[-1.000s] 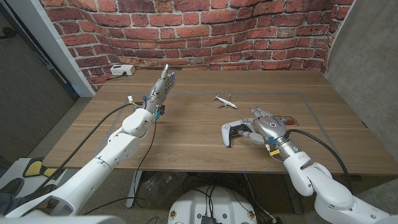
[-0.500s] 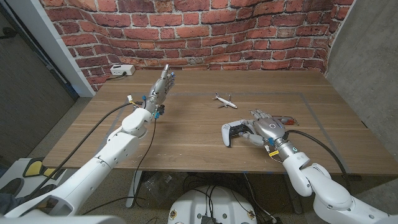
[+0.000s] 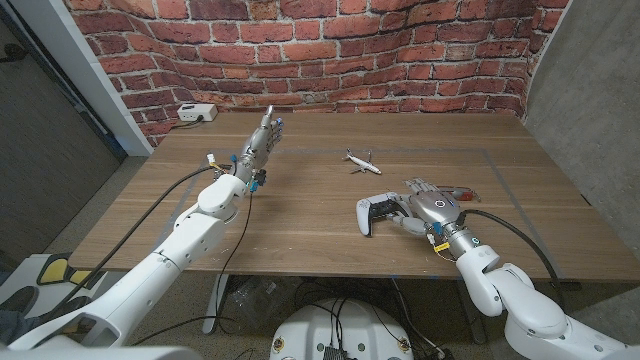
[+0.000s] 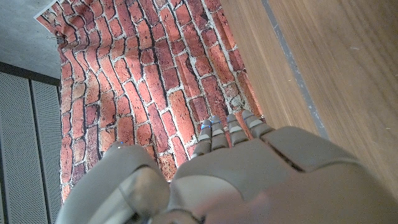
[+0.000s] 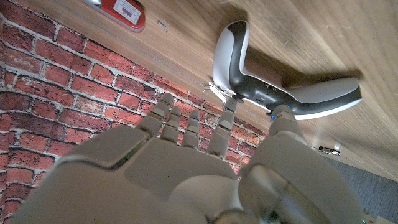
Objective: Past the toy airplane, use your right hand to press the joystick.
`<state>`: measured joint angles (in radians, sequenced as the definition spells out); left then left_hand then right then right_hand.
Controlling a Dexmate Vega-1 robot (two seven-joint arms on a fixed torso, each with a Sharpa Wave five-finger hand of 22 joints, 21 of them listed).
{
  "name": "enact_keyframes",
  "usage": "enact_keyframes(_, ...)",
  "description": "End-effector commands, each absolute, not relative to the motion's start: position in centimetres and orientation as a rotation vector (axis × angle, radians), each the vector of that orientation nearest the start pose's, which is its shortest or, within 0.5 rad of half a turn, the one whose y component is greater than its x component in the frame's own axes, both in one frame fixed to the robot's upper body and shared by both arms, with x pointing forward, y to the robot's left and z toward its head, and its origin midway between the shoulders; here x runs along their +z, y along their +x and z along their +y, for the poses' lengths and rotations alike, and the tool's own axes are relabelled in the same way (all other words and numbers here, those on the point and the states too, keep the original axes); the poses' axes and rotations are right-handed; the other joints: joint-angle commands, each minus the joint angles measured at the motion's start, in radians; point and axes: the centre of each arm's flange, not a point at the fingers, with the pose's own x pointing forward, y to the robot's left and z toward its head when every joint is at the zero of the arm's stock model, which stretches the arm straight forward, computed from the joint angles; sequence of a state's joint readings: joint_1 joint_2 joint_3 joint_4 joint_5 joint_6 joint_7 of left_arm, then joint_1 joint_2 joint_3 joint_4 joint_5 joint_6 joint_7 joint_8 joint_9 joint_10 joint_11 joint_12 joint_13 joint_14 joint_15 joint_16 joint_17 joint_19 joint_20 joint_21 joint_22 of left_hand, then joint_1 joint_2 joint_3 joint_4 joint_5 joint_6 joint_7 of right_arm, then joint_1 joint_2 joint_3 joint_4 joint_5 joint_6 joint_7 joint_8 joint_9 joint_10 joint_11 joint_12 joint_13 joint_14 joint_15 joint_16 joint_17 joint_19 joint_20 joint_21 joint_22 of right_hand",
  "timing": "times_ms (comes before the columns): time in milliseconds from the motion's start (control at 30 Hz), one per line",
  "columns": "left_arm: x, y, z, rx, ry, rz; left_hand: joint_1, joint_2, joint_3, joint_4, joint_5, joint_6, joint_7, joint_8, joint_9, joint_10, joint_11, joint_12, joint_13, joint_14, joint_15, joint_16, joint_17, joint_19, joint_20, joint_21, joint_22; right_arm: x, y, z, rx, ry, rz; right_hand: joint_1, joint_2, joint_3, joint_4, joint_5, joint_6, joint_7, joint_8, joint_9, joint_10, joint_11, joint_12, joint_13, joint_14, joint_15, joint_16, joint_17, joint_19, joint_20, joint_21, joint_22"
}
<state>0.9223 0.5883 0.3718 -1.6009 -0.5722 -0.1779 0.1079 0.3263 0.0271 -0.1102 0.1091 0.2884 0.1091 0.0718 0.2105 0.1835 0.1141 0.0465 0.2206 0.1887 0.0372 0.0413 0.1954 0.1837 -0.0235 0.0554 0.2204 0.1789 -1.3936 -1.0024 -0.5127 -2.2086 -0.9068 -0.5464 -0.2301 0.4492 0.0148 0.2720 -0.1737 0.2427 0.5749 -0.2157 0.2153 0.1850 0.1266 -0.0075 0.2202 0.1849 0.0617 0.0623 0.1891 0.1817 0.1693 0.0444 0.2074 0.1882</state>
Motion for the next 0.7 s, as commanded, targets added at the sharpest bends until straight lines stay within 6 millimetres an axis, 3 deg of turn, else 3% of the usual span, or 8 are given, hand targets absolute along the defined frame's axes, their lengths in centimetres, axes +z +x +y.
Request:
enact_keyframes(33, 0.07, 60.99, 25.45, -0.215, 0.046, -0.631, 0.005, 0.003, -0.006, -0.003, -0.002, 0.008, -0.006, -0.001, 0.004, 0.009, -0.004, -0.003, 0.001, 0.004, 0.002, -0.003, 0.001, -0.004, 0.009, -0.005, 0.003, -12.60, 46.18, -22.58, -0.178, -1.653, -0.627, 0.013, -0.002, 0.009, 0.005, -0.003, 0.017, 0.000, 0.008, 0.003, 0.019, -0.005, 0.011, 0.003, 0.020, 0.002, 0.009, 0.003, 0.017, -0.001, 0.011, 0.004)
enact_keyframes(700, -0.03, 61.25, 25.46, -0.225, 0.051, -0.618, 0.007, 0.008, -0.008, -0.003, -0.004, 0.008, -0.005, -0.003, 0.004, 0.010, -0.004, -0.005, 0.001, 0.004, 0.002, -0.004, 0.002, -0.005, 0.011, -0.007, 0.003, -12.52, 45.78, -22.13, -0.194, -1.639, -0.642, 0.028, -0.008, 0.013, 0.007, -0.004, -0.014, -0.003, -0.008, 0.002, 0.031, -0.006, 0.013, 0.003, 0.035, 0.002, 0.009, 0.004, 0.032, 0.009, 0.017, 0.005)
